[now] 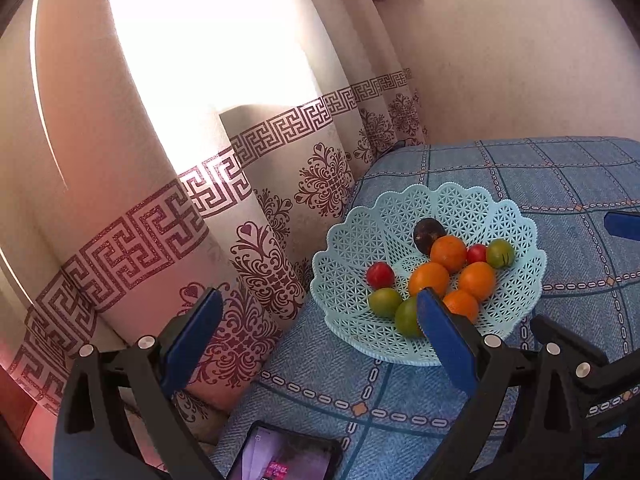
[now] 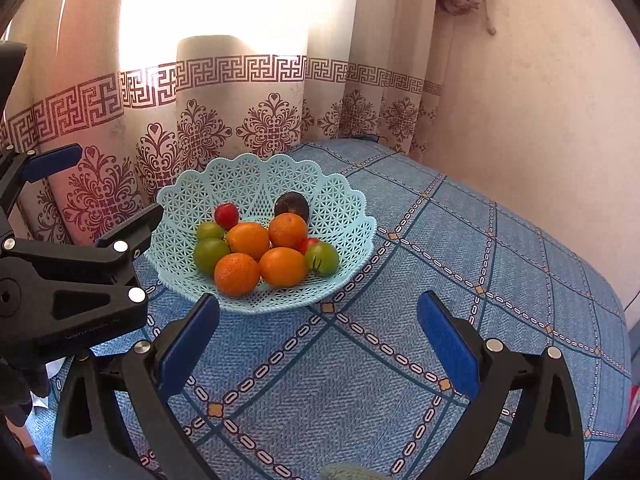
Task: Organize fruits
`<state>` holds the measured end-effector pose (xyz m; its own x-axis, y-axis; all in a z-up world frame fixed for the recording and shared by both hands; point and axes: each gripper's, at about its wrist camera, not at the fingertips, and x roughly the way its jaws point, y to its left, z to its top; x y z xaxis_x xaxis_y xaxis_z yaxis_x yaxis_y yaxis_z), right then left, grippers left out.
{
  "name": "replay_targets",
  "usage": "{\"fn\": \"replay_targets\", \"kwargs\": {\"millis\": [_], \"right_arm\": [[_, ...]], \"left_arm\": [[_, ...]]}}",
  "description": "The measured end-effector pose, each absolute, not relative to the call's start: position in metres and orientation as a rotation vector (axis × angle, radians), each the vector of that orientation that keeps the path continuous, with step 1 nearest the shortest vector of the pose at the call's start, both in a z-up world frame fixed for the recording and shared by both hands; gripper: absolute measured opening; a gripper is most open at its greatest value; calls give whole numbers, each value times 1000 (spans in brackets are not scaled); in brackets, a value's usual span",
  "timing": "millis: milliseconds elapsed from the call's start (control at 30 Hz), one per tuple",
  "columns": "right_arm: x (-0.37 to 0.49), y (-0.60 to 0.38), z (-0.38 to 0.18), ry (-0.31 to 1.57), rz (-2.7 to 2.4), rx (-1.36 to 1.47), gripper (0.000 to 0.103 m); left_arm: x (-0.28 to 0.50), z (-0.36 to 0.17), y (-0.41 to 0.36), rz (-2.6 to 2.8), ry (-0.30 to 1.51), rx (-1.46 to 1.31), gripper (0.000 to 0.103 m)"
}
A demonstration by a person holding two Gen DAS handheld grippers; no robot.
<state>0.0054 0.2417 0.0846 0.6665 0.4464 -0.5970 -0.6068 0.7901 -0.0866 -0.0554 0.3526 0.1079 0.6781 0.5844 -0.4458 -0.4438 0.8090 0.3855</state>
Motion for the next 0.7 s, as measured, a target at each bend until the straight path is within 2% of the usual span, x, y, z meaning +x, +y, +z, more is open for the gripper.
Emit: {"fn": "replay_targets", "kwargs": {"millis": [233,400,533,700], "right_arm": [[8,245,81,591,597,-297,98],[19,207,79,624,506,-263,98],[44,137,61,721,301,-205,98],[66,34,29,827,11,-118,98]], "left_arm": [[-54,108,356,583,592,245,99],[-53,112,337,527,584,204,99],[-46,110,293,382,590,147,100],[-9,81,206,129,668,141,100]]}}
